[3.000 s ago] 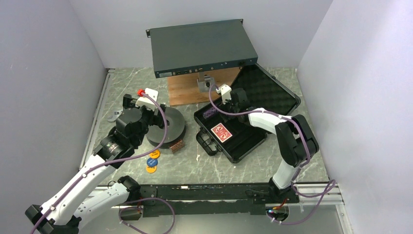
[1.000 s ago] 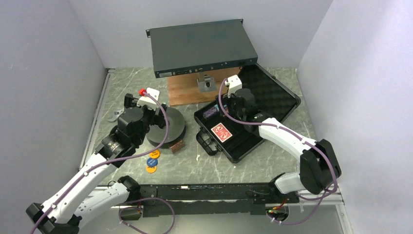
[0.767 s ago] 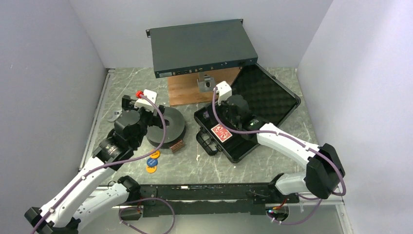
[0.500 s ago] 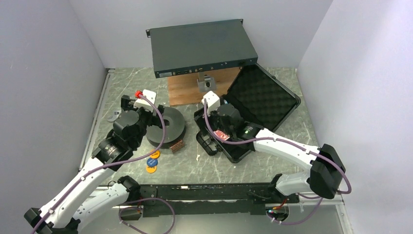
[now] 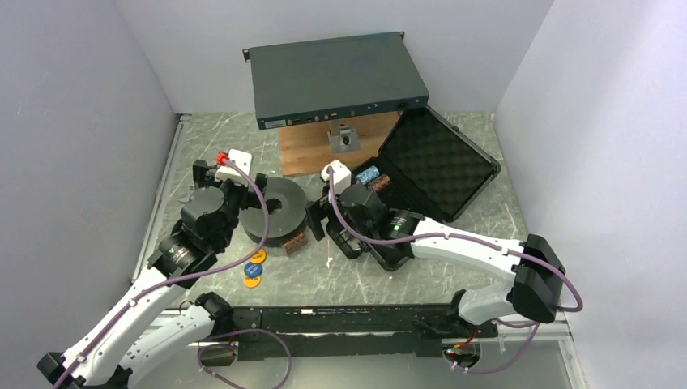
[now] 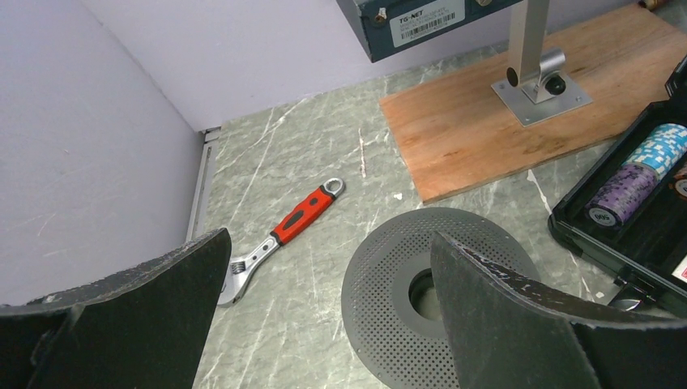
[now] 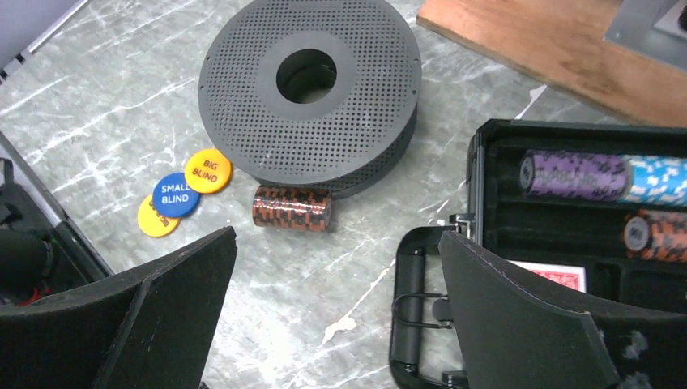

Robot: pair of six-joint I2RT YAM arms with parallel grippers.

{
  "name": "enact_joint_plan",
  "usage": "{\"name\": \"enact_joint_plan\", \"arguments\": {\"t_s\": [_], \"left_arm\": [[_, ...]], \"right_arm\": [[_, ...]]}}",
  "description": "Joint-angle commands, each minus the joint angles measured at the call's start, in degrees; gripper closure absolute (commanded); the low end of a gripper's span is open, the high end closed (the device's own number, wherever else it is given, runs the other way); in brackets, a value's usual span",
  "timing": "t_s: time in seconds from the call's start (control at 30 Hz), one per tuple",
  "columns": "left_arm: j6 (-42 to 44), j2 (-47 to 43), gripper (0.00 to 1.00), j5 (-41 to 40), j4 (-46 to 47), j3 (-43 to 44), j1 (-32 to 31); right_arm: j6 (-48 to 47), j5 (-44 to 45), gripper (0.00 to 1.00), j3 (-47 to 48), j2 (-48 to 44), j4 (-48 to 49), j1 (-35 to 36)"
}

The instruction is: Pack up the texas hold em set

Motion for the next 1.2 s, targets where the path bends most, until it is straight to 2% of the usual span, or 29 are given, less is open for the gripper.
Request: {"name": "enact_joint_plan", "arguments": {"t_s": [0.0,0.47,0.87,1.17], "left_arm": [[0.7,-0.3,0.00,-1.6,1.3,0.5,-0.1],[0.7,-0.5,0.00,-1.3,1.1,0.8,0.1],[0.5,-0.3,0.00,-1.2,0.5,1.1,0.3],[-0.5,0.0,0.00,-8.7,0.0,1.6,1.2]], "right_arm": [[8.9,1.1,0.00,2.4,2.0,0.9,1.2],[14.1,4.9,0.00,10.9,14.4,-5.8,4.1],[13.4,4.9,0.00,16.5,23.4,-8.7,5.7],[12.8,5.3,0.00,18.5,27.2,-9.2,6.8]]}}
